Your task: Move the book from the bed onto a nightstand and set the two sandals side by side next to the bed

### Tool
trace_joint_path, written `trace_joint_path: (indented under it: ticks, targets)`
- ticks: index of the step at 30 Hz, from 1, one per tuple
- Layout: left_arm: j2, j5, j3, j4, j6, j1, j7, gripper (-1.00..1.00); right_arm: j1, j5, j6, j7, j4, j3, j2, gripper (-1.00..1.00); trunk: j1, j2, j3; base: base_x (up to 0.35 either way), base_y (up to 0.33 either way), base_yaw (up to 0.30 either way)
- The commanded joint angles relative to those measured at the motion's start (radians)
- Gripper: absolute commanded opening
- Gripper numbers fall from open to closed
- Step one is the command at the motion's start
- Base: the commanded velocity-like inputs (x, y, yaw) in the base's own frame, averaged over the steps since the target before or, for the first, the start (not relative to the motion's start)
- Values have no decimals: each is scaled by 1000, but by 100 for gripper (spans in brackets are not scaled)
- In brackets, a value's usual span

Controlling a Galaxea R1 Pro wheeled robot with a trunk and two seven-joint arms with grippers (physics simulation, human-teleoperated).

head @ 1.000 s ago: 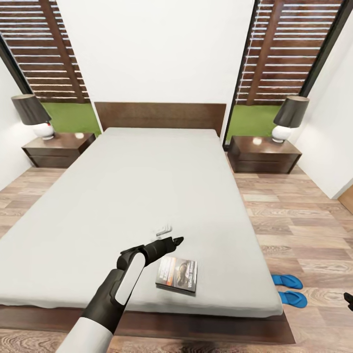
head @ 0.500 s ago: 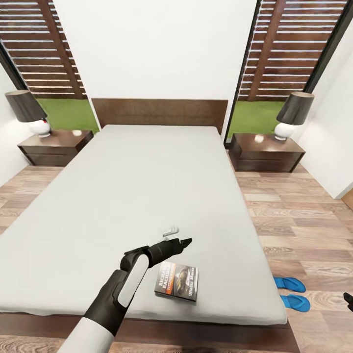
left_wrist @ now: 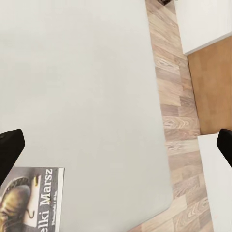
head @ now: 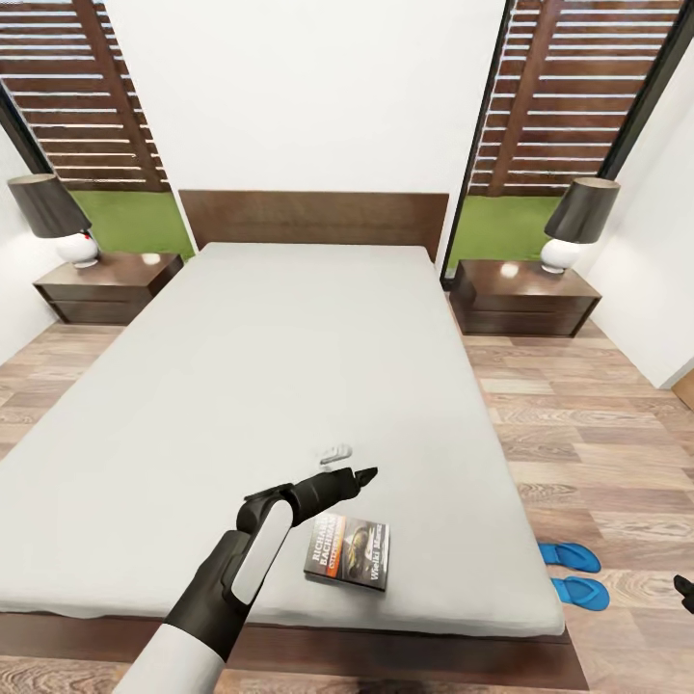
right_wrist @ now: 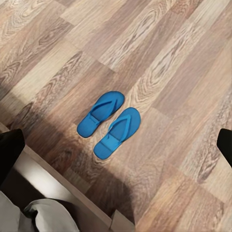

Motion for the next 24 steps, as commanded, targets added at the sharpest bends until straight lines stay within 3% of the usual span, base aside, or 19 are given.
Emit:
trace_joint_path:
  ticks: [1, 24]
  targets:
    - [0, 0, 1, 0, 4, 0, -2, 100, -1, -10, -1, 6, 1, -3, 1, 100, 4, -7, -4, 0, 0, 0]
    - [0, 1, 1, 0, 2, 0, -2, 100, -1, -10, -1, 6, 2, -3, 3, 100, 92, -168, -76, 0, 0, 0]
